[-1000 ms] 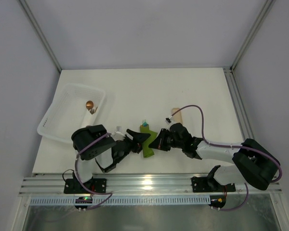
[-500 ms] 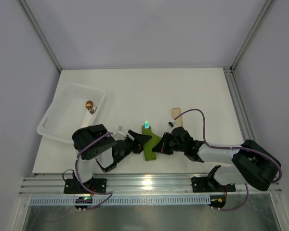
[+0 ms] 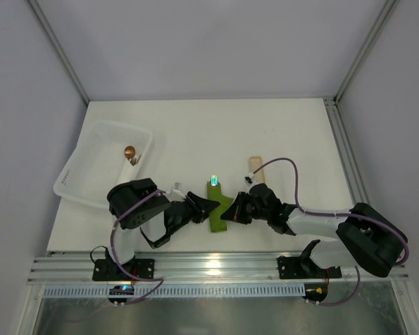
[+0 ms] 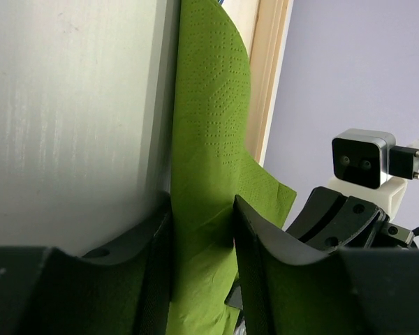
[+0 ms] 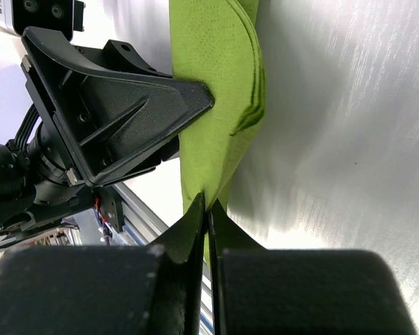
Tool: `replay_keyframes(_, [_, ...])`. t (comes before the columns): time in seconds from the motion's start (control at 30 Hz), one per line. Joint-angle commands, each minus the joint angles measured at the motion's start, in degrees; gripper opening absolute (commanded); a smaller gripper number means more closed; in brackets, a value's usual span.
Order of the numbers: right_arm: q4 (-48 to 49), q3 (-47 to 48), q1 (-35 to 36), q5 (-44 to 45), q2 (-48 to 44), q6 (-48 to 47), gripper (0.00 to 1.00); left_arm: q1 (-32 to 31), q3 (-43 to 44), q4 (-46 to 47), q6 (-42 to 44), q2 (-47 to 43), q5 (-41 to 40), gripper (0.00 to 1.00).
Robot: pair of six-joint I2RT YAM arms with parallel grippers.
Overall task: Place the utensils on the paper napkin and roll it up
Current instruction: Pick up the napkin from the center of the board.
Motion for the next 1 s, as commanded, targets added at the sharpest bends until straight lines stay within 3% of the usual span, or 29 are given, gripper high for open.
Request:
replay_keyframes(0.0, [1.54, -0.01, -0.23, 0.64, -1.29, -0.62, 0.04, 0.62, 0.43, 5.59, 3.75, 1.88, 1.69, 0.38])
replay_keyframes(0.2, [1.89, -0.63, -0.41, 0.99, -0.85, -1.59, 0.04, 0.71, 1.05, 5.68, 6.39, 0.92, 2.48, 0.30])
replay_keyframes(0.33, [1.71, -0.81, -0.41, 1.34, -0.32, -2.99, 0.04, 0.71, 1.49, 4.45, 9.46, -1.01, 3.27, 0.14])
replay_keyframes(0.53, [1.45, -0.98, -0.50, 1.61, -0.84, -5.19, 0.04, 0.71, 2.19, 1.56, 11.93, -2.68, 3.80, 0.03])
replay_keyframes(0.7, [-3.36, -0.20, -0.50, 2.92, -3.65, -8.35, 0.05, 0.71, 2.81, -0.38, 14.48, -4.70, 4.68, 0.00])
replay_keyframes(0.97, [-20.22, 2.53, -0.50, 7.41, -15.34, -16.69, 0.38, 0.27, 4.47, -6.87, 19.83, -9.97, 5.65, 0.00])
